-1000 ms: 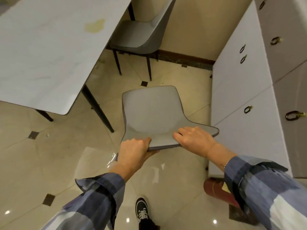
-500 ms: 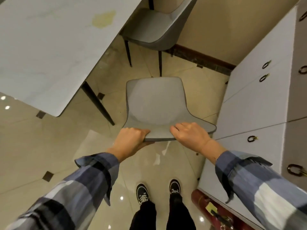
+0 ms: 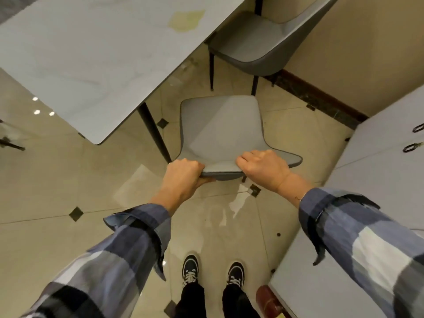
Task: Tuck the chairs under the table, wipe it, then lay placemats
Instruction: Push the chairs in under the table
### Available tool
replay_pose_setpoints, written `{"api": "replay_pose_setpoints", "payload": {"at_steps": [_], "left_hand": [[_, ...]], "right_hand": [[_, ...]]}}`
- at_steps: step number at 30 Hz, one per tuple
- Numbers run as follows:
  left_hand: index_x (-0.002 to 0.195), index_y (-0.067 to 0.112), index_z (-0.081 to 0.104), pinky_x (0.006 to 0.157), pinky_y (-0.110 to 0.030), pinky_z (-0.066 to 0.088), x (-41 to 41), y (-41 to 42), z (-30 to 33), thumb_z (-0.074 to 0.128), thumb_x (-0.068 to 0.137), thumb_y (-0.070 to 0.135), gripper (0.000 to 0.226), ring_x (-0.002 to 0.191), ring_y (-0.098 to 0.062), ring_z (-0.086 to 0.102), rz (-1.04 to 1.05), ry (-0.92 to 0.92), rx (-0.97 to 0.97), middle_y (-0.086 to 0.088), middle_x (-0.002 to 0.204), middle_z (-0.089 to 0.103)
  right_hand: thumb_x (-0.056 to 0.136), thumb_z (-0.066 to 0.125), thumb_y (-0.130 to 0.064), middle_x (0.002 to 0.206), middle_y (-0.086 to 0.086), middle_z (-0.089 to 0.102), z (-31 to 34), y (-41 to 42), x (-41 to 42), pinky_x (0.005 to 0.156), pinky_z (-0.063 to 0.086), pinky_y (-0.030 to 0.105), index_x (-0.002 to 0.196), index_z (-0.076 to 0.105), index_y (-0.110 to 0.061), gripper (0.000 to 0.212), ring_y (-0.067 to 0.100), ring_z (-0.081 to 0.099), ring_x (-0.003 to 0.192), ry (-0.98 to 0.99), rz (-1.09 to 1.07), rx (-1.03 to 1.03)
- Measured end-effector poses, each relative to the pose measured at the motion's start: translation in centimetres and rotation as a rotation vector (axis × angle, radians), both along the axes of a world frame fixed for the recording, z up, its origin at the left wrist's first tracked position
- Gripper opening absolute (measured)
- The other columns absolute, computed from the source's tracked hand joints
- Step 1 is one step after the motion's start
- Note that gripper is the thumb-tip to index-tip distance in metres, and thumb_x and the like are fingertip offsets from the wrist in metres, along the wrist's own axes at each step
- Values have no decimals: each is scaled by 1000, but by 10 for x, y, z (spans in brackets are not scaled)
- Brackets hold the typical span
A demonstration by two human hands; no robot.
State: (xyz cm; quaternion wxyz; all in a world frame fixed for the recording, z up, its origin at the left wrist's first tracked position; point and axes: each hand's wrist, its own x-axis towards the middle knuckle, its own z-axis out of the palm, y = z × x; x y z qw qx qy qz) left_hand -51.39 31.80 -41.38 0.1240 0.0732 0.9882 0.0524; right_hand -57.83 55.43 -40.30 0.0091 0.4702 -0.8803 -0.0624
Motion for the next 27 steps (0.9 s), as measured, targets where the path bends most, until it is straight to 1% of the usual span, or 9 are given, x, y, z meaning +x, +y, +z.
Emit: {"api": "replay_pose_setpoints", "payload": {"at_steps": [5, 8, 10, 12, 14, 19, 21, 23, 27], "left_hand": [[92, 27, 68, 66, -37, 56, -34, 36, 0, 41, 89, 73, 53, 69, -20, 65, 215, 38, 12, 5, 75, 68], [91, 24, 64, 59, -32, 45, -67, 43, 5, 40, 92, 70, 52, 64, -19, 56, 225, 24, 39, 5, 73, 58], [93, 23, 62, 59, -31, 41, -83, 43, 7, 40, 94, 67, 49, 64, -19, 53, 190, 19, 46, 3, 74, 56], [94, 20, 62, 64, -34, 49, -98, 40, 0, 39, 95, 66, 51, 68, -23, 60, 172, 40, 69, 0, 78, 63], [96, 18, 63, 67, -39, 56, -115, 40, -5, 40, 96, 65, 53, 69, -25, 64, 165, 77, 125, -3, 80, 67], [92, 17, 63, 65, -39, 58, -164, 55, -5, 46, 96, 60, 47, 65, -22, 64, 186, 153, 247, -3, 77, 67], [90, 17, 62, 63, -39, 57, -184, 57, 0, 47, 97, 59, 46, 63, -23, 63, 217, 175, 253, -3, 76, 66], [91, 17, 62, 63, -39, 57, -202, 56, 3, 48, 97, 58, 44, 62, -22, 63, 236, 212, 236, -2, 75, 66], [102, 17, 62, 66, -37, 58, -223, 59, 9, 52, 96, 55, 40, 66, -18, 63, 248, 195, 230, -1, 84, 68]], "right_hand": [[77, 75, -11, 73, 5, 59, 8, 3, -87, 45, 36, 30, 81, 60, -13, 16, 24, 59, 64, 23, -18, 133], [86, 67, -23, 83, 4, 61, 8, -5, -129, 53, 40, 32, 89, 60, -16, 10, 24, 61, 75, 7, -82, 133], [88, 64, -24, 83, 4, 61, 9, -4, -146, 55, 44, 32, 91, 60, -17, 9, 24, 61, 75, -9, -68, 153], [86, 67, -21, 80, 4, 61, 10, -4, -164, 52, 41, 30, 90, 59, -17, 10, 24, 62, 71, -25, -21, 177], [86, 67, -23, 84, 3, 63, 15, -4, -183, 54, 40, 29, 94, 58, -19, 12, 22, 63, 74, -17, -10, 244], [88, 66, -26, 96, 2, 67, 34, -2, -233, 71, 56, 37, 103, 58, -21, 18, 21, 66, 89, 4, -54, 284], [85, 70, -24, 94, 3, 67, 41, -5, -255, 71, 56, 38, 101, 60, -19, 19, 23, 67, 88, 36, -50, 265], [79, 76, -19, 88, 6, 68, 49, -9, -274, 66, 54, 36, 95, 62, -17, 21, 25, 68, 82, 73, -53, 248], [70, 83, -15, 80, 8, 66, 56, -12, -301, 61, 54, 35, 89, 64, -13, 26, 28, 67, 73, 128, -6, 254]]}}
